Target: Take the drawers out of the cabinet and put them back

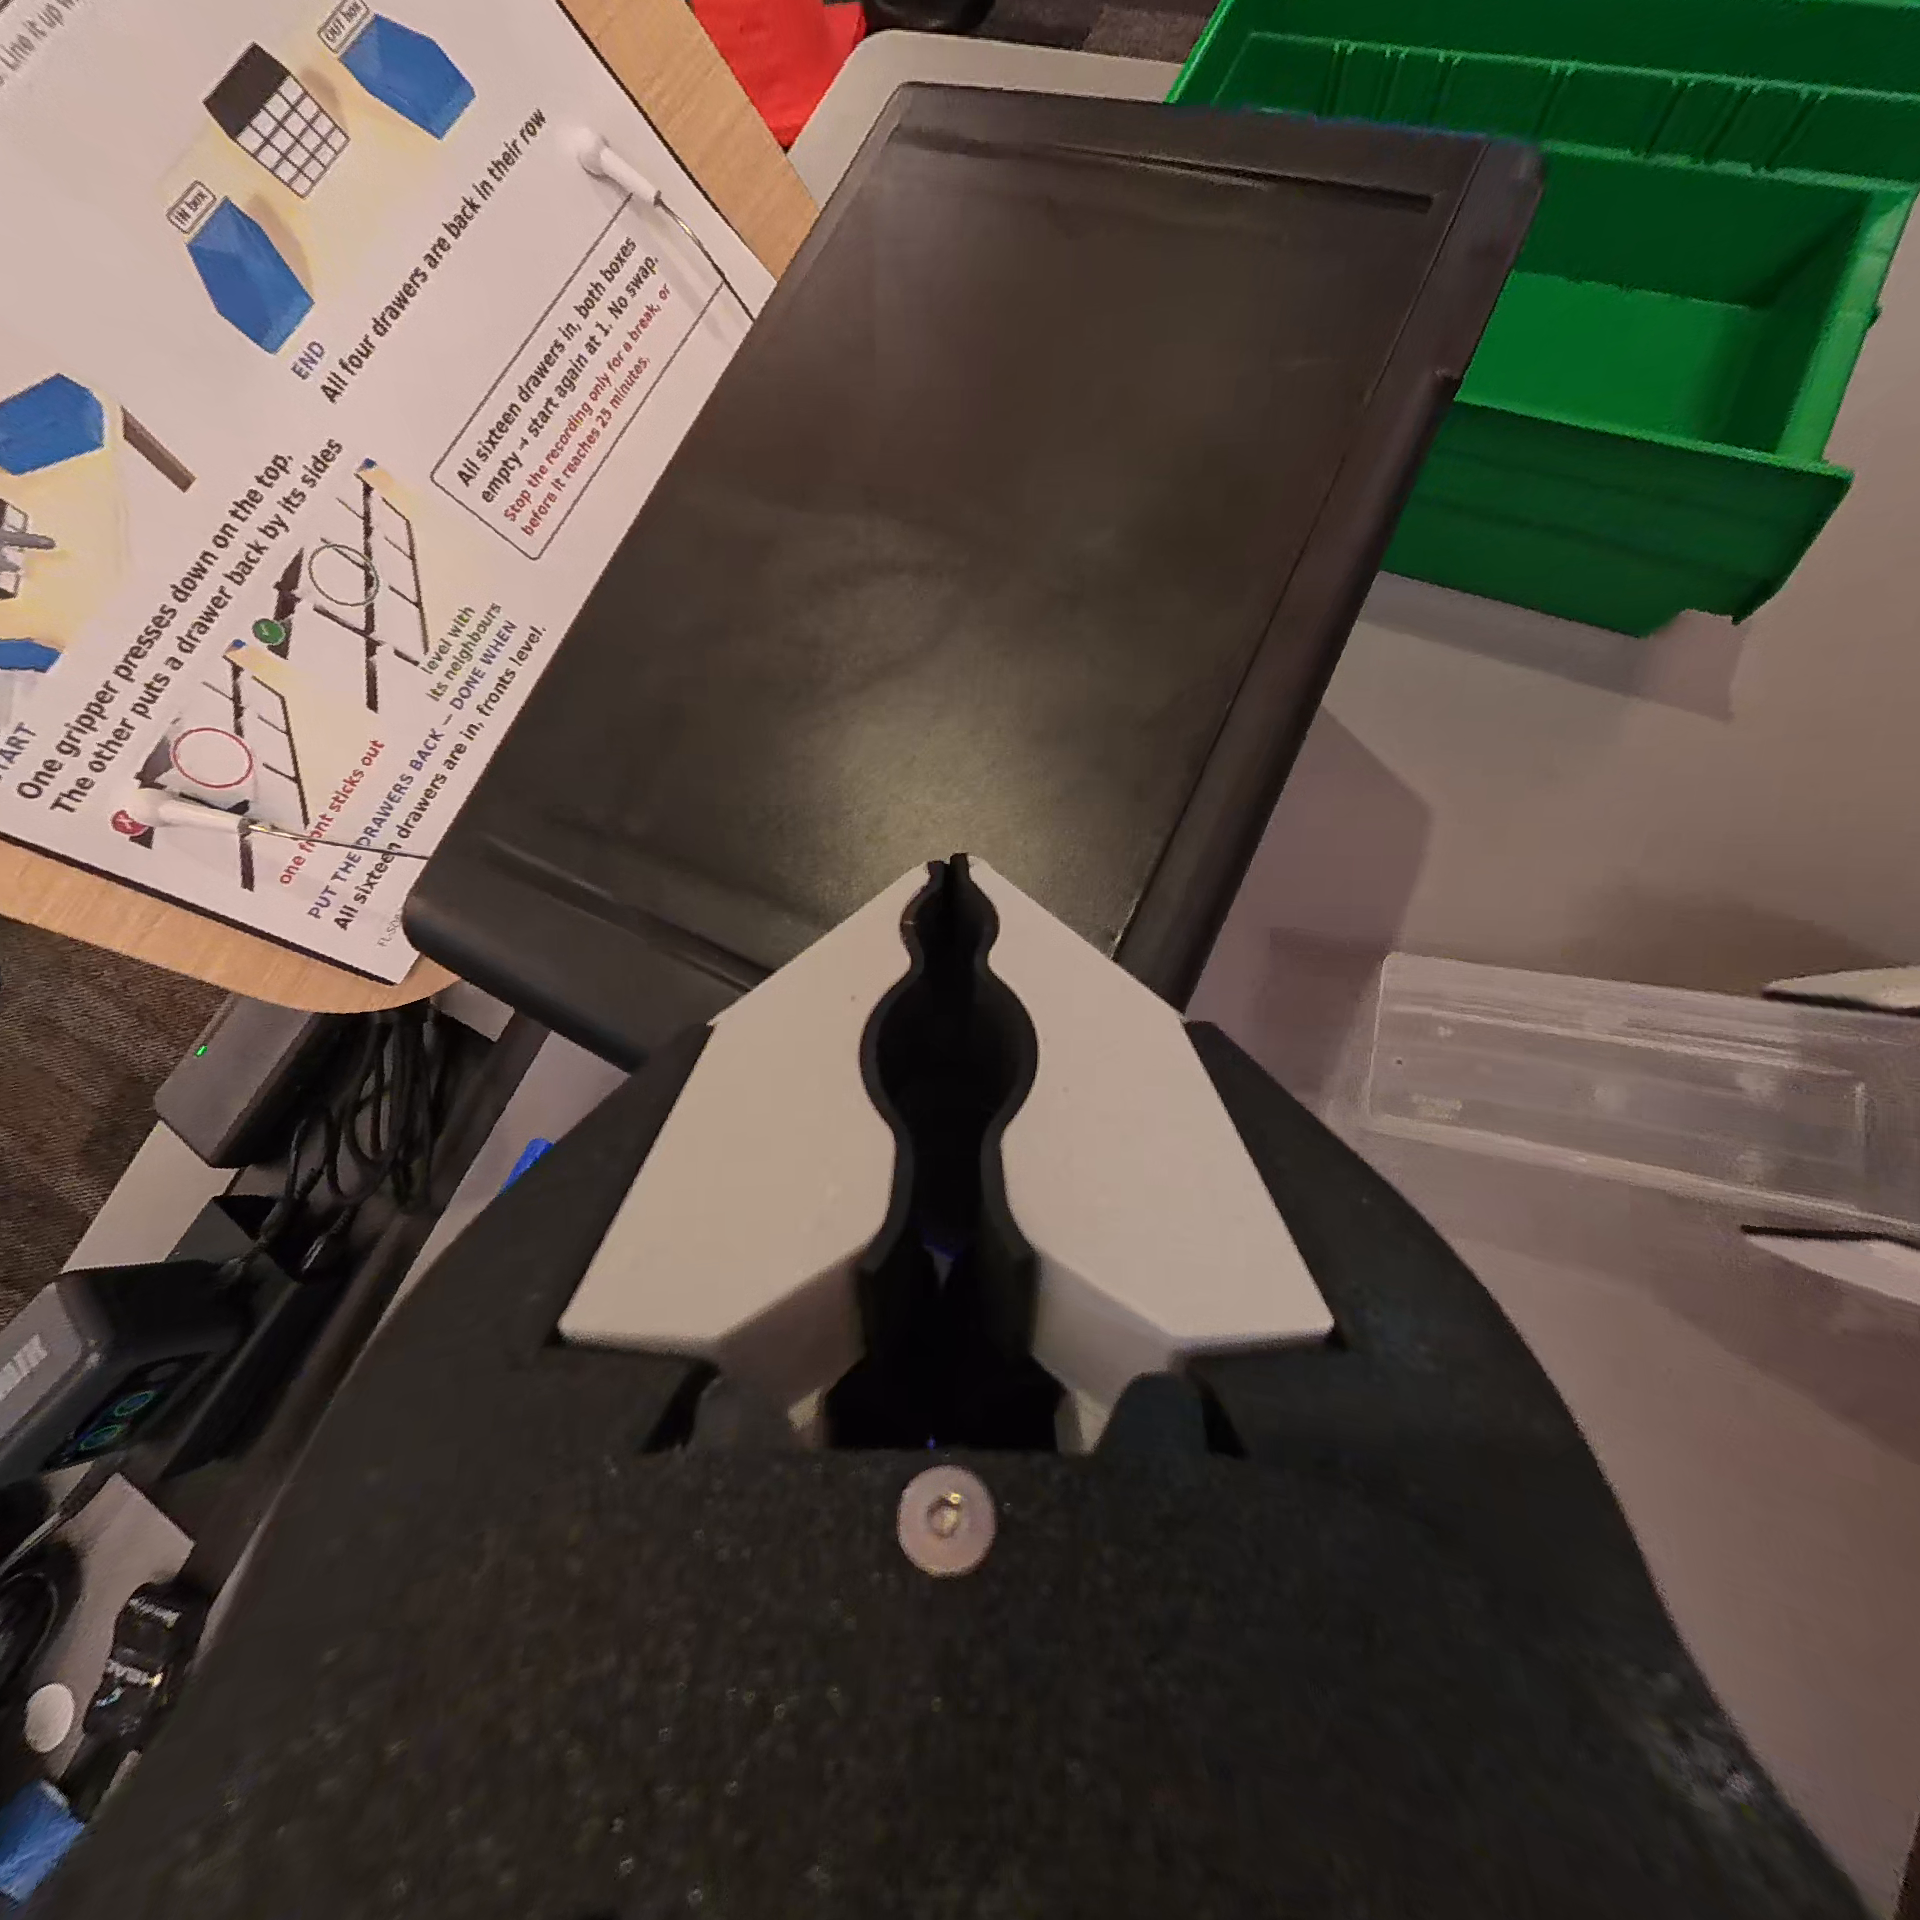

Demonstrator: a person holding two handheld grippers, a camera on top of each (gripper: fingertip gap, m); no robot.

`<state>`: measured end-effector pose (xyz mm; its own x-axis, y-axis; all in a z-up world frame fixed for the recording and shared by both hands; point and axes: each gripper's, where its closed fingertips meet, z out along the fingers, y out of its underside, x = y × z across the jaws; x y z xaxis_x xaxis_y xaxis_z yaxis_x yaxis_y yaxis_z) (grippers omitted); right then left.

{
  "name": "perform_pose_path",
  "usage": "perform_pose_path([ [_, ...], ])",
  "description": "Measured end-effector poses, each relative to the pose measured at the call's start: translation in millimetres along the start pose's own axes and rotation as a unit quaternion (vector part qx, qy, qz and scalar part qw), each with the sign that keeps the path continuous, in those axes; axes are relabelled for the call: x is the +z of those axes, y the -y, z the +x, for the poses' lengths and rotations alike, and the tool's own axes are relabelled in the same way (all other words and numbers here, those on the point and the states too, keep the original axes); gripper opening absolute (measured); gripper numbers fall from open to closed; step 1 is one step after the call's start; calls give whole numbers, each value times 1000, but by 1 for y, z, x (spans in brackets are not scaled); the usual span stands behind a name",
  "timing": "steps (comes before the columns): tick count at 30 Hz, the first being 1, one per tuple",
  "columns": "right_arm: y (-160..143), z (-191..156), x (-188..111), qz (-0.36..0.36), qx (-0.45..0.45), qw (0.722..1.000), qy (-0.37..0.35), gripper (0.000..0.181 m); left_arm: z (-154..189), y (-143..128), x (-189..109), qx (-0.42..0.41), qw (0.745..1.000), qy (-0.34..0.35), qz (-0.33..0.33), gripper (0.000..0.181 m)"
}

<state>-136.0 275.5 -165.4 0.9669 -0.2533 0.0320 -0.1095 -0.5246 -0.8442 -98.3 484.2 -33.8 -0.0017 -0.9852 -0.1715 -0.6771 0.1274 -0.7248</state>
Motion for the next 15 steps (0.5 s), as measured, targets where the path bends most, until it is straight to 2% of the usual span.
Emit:
perform_pose_path([
  [4, 45, 7, -7, 32, 0, 999, -25, 69, 0, 0, 0, 3, 1000, 1, 2, 0],
  [8, 84, 8, 0, 57, 21, 998, -31, 68, 0, 0, 0, -1, 1000, -11, 8, 0],
  [15, 112, 7, 7, 78, 30, 995, -58, 68, 0, 0, 0, 4, 1000, -7, 7, 0],
])
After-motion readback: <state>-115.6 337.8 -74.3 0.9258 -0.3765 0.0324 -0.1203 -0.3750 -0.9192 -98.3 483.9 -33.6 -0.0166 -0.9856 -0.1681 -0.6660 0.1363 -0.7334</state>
